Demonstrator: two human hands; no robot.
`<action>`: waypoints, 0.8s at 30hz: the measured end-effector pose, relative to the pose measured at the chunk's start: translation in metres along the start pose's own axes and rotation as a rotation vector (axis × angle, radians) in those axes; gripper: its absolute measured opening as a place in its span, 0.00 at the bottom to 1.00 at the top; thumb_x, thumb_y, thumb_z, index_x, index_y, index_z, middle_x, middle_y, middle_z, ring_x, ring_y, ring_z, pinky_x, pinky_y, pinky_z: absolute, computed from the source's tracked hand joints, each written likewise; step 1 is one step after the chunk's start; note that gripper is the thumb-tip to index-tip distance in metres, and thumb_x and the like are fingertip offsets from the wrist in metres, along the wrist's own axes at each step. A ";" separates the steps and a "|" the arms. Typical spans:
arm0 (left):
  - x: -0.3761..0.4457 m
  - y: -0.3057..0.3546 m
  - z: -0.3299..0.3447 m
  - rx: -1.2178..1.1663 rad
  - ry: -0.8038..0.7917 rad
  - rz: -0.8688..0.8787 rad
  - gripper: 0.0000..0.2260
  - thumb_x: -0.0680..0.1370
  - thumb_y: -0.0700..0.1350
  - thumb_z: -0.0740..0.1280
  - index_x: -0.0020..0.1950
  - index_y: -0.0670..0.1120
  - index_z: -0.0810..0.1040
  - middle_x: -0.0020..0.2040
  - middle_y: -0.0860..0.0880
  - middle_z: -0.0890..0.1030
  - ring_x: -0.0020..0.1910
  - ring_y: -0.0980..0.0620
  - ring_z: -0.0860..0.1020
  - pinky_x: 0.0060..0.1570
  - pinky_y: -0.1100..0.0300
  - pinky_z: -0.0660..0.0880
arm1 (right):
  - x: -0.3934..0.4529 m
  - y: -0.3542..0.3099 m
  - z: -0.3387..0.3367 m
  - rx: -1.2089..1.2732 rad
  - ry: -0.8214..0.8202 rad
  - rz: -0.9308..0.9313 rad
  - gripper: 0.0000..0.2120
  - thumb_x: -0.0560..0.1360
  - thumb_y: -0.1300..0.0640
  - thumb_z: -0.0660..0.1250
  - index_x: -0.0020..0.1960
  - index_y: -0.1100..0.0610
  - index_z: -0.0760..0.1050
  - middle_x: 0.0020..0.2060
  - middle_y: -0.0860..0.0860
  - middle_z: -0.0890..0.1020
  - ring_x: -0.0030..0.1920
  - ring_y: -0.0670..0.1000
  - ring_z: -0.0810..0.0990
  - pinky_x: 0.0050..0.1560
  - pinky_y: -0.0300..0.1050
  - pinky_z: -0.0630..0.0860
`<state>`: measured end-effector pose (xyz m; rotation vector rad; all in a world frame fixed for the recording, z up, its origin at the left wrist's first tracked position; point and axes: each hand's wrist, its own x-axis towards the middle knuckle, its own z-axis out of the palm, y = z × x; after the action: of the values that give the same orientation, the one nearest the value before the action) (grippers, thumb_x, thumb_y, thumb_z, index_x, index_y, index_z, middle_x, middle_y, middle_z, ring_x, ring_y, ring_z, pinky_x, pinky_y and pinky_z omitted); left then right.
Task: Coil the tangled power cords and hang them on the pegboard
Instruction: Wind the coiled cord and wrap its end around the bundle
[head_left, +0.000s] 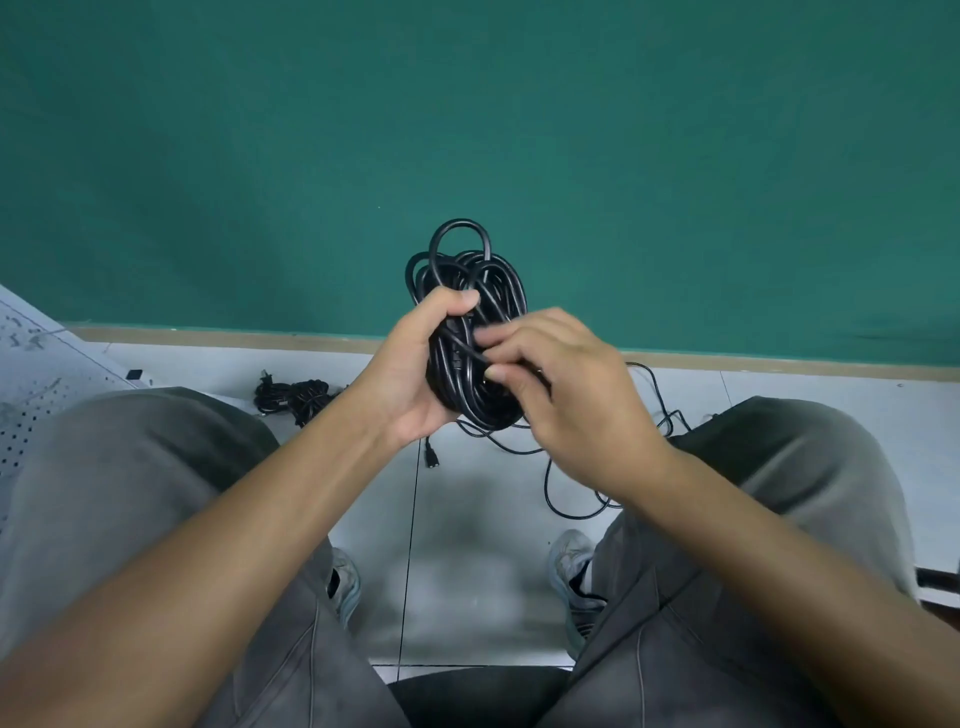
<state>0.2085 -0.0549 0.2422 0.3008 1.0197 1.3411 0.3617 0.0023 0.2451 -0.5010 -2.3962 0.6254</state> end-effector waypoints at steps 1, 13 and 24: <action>0.000 0.000 -0.001 0.001 -0.011 -0.012 0.13 0.76 0.53 0.65 0.46 0.43 0.79 0.37 0.46 0.81 0.36 0.48 0.81 0.39 0.57 0.80 | -0.002 -0.001 0.004 -0.009 -0.010 -0.023 0.03 0.78 0.65 0.69 0.48 0.64 0.81 0.53 0.54 0.85 0.54 0.53 0.80 0.61 0.39 0.73; 0.003 -0.003 -0.006 0.121 -0.035 -0.083 0.06 0.74 0.47 0.70 0.42 0.46 0.77 0.35 0.48 0.74 0.32 0.51 0.75 0.36 0.59 0.75 | 0.004 0.007 -0.014 -0.090 -0.343 -0.119 0.05 0.79 0.70 0.64 0.52 0.62 0.75 0.52 0.52 0.77 0.53 0.52 0.74 0.53 0.49 0.76; 0.005 -0.003 0.000 0.110 0.033 0.056 0.18 0.81 0.44 0.62 0.34 0.45 0.85 0.36 0.47 0.84 0.35 0.50 0.83 0.36 0.59 0.80 | -0.003 0.001 -0.033 -0.346 -0.176 -0.089 0.03 0.83 0.60 0.62 0.53 0.59 0.74 0.40 0.52 0.78 0.42 0.54 0.72 0.36 0.53 0.75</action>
<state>0.2097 -0.0515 0.2379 0.3930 1.1224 1.3460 0.3848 0.0118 0.2664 -0.4947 -2.6943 0.2212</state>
